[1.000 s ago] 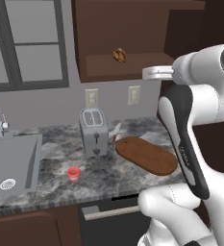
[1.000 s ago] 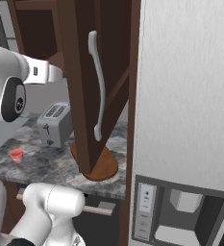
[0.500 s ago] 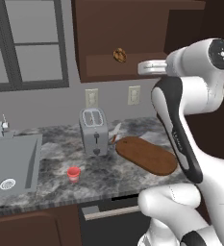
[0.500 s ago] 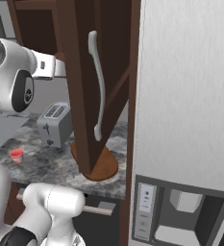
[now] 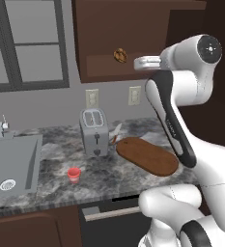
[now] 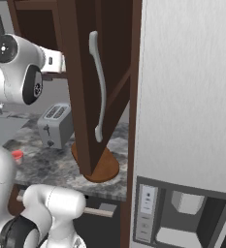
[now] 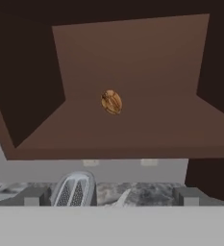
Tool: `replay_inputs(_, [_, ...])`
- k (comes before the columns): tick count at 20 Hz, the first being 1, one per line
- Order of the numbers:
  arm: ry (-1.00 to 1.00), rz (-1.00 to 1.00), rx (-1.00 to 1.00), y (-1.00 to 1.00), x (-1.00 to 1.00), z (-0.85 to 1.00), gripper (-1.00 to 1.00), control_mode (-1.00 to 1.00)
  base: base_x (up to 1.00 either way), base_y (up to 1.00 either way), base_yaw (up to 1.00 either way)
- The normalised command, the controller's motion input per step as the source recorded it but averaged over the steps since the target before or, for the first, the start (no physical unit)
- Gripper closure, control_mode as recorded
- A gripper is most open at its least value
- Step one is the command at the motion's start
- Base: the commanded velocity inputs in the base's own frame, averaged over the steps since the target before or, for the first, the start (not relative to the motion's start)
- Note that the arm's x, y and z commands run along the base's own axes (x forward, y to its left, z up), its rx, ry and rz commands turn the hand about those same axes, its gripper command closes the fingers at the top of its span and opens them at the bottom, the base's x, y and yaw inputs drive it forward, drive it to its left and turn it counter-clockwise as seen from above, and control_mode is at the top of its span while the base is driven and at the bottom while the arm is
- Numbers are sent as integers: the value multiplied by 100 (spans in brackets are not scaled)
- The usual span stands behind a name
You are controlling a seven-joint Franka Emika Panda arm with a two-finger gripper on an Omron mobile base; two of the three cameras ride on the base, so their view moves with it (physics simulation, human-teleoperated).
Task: Pick the bread, place it on the cutting board, pick the jam, place it on the counter, and close the cabinet.
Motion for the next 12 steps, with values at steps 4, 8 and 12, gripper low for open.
replay_inputs(4, [0,0,0,0,31,0,-100,-100,0,0,0])
replay_inputs(8, [0,0,0,0,26,0,-100,-100,0,0,0])
replay_inputs(12, [0,0,0,0,22,0,-100,-100,0,0,0])
